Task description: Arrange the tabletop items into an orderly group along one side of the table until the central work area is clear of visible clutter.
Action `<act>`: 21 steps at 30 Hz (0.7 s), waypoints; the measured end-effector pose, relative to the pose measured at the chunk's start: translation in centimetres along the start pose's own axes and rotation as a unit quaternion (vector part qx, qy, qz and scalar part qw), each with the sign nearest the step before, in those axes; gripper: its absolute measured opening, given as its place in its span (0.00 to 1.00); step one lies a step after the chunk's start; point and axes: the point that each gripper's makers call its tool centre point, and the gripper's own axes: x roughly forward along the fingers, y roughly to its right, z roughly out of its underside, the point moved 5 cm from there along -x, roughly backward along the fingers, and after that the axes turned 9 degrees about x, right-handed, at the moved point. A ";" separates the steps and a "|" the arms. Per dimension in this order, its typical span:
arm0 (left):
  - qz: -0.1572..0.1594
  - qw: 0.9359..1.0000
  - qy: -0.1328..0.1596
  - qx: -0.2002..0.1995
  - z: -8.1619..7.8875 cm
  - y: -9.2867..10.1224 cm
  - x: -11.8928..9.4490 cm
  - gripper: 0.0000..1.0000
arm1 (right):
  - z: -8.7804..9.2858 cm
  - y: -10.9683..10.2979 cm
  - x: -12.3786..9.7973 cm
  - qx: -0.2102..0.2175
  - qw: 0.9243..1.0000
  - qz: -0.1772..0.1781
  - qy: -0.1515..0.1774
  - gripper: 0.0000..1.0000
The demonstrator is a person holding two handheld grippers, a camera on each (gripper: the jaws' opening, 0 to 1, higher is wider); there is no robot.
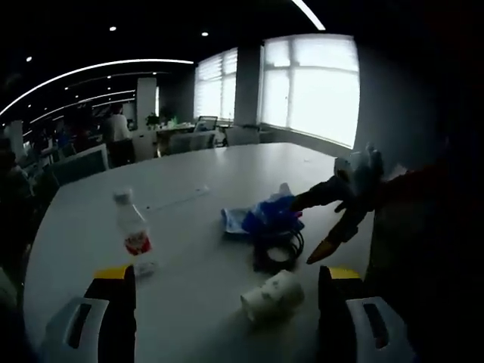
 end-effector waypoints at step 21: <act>-0.024 0.998 0.005 -0.059 0.8 0.0 -1.7 0.96 | 1.9 -2.5 4.8 -0.007 0.994 -0.101 -0.037 0.23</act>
